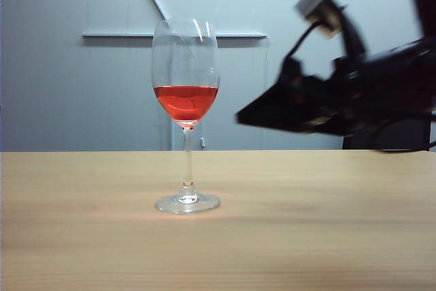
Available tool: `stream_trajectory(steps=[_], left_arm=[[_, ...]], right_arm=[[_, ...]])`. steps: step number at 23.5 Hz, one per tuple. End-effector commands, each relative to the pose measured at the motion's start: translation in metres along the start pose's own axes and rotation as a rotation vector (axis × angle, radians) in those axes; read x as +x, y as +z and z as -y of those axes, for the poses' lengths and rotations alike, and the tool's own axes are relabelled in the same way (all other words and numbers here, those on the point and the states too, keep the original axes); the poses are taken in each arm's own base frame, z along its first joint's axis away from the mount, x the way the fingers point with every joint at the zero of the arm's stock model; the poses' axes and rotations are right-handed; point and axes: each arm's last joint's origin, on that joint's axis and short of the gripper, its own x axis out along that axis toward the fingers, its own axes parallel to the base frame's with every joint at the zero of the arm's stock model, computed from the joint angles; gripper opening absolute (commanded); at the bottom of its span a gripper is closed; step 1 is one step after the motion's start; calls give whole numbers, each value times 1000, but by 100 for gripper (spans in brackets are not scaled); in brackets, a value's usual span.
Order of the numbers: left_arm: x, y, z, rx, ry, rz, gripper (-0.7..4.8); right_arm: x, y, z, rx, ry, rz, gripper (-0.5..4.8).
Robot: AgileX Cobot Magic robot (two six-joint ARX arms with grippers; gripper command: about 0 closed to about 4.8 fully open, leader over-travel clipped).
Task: Gently pick up the goblet, rotate it counterclockwise for two full turns (viewing from above), and then place it back on the table.
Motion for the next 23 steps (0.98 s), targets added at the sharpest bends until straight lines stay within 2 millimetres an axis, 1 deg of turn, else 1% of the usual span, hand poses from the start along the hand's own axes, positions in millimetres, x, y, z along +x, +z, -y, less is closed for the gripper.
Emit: stream_trajectory(steps=[1, 4, 12, 15, 18, 19, 20, 23], left_arm=[[0, 2, 0, 0, -4, 10, -5], [0, 2, 0, 0, -4, 10, -5], [0, 2, 0, 0, -4, 10, -5], [0, 2, 0, 0, -4, 10, -5], [0, 2, 0, 0, -4, 10, -5], [0, 2, 0, 0, -4, 10, -5], [0, 2, 0, 0, -4, 10, -5], [0, 2, 0, 0, -4, 10, -5]], right_arm=[[19, 3, 3, -14, 102, 59, 479], [31, 0, 5, -7, 191, 58, 479], [54, 7, 9, -5, 237, 75, 479], [64, 7, 6, -8, 258, 75, 479], [77, 2, -2, -5, 292, 56, 477], [80, 0, -4, -4, 300, 51, 454], [83, -1, -6, -4, 305, 47, 448], [93, -3, -10, -5, 312, 43, 448]])
